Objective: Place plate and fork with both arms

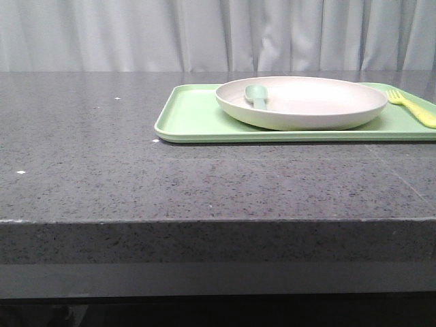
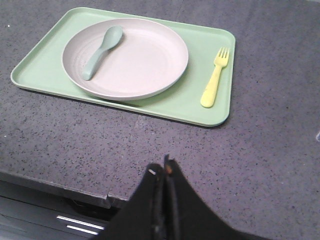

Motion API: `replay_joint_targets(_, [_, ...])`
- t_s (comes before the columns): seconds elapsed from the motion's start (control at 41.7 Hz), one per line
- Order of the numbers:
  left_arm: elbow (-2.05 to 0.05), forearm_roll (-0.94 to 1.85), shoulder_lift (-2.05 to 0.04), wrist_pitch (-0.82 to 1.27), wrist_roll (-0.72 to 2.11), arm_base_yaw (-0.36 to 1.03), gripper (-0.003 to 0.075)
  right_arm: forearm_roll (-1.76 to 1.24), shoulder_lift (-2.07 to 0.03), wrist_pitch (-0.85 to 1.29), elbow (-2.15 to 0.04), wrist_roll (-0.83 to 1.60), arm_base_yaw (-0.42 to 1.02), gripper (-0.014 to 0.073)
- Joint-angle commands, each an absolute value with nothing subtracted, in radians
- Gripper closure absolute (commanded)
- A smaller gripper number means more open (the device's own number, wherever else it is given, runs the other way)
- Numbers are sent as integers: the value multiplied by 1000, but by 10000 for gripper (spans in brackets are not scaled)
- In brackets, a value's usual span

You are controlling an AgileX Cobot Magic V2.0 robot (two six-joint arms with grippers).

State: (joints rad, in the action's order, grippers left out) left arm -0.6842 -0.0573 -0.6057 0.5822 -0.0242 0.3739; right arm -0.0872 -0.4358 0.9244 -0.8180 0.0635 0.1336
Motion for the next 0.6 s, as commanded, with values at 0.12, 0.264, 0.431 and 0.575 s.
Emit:
replay_joint_targets(0.12, [-423,-49,-364,301,-25,184,738,-80,-444,850,-840,64,132,662])
replay_joint_targets(0.264, [-208,-35,-199,121,-25,104,738,-80,-444,850,-840,64,132,662])
replay_joint_targets(0.431, [-66,49,-38,78,-25,40,738,-80,-444,850,-840,64,132,662])
replay_joint_targets(0.575, [-10,49,18,49,-25,39,738,-80,-444,850,-840,64,132,662])
